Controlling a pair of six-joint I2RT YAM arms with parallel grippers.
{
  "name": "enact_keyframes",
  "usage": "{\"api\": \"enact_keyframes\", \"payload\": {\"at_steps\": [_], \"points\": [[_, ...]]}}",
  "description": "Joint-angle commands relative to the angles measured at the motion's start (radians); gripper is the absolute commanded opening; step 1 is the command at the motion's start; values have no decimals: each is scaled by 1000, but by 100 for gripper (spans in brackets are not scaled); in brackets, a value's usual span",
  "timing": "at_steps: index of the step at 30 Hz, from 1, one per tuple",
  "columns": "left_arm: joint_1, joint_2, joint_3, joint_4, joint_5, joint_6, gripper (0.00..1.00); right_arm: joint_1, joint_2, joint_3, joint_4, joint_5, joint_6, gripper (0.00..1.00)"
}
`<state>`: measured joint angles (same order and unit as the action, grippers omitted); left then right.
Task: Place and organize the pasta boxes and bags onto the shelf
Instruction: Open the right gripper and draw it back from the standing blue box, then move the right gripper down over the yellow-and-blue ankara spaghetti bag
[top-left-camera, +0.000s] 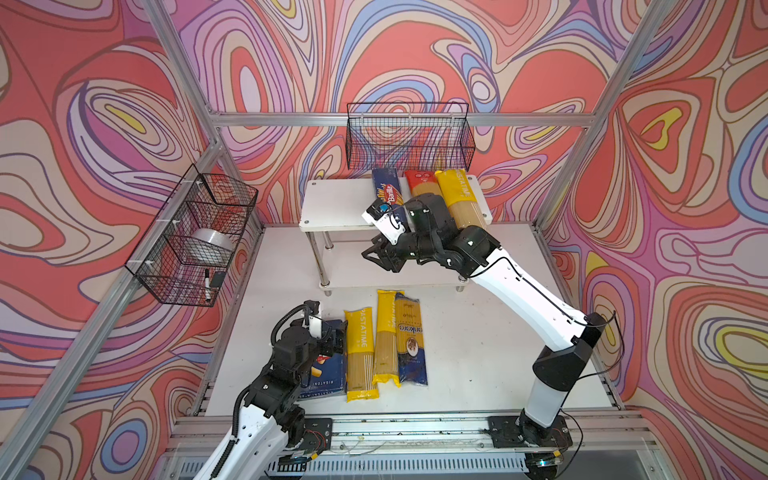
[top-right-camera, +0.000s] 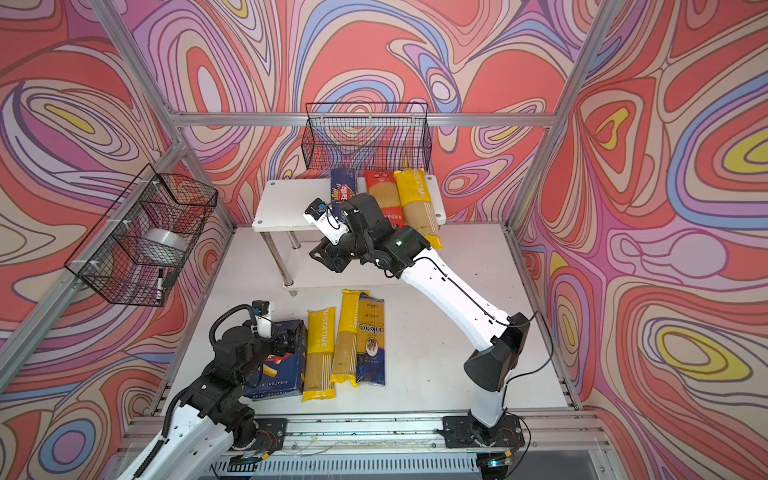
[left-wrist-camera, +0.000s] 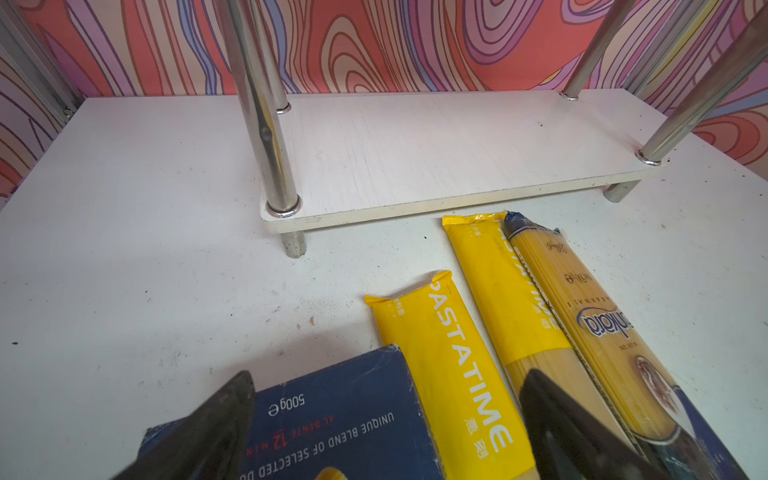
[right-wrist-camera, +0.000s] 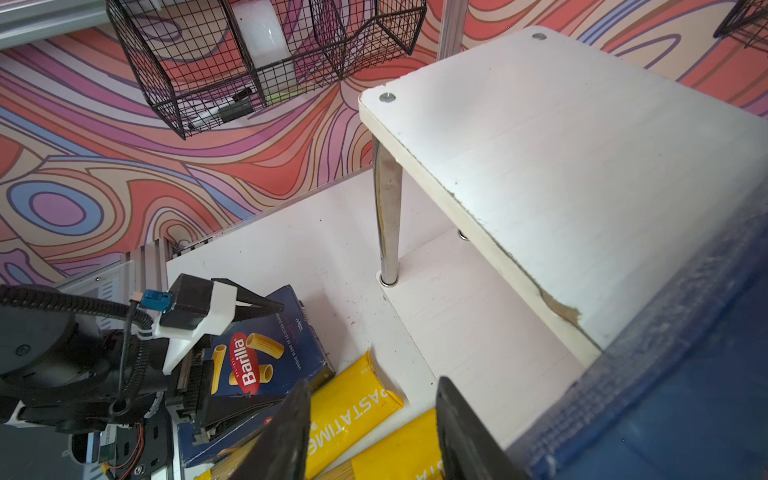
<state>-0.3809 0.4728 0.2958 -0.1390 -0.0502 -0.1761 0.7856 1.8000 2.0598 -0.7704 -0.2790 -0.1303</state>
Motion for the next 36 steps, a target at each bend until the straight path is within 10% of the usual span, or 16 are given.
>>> {"api": "enact_keyframes", "payload": {"at_steps": [1, 23, 36], "points": [[-3, -5, 13, -20, -5, 8, 100, -9, -81, -42, 28, 36, 0, 50], [-4, 19, 20, -15, 2, 10, 100, 269, -504, -646, 112, 432, 219, 51], [-4, 0, 16, -19, -2, 9, 100, 426, -534, -952, 96, 710, 676, 57]]}}
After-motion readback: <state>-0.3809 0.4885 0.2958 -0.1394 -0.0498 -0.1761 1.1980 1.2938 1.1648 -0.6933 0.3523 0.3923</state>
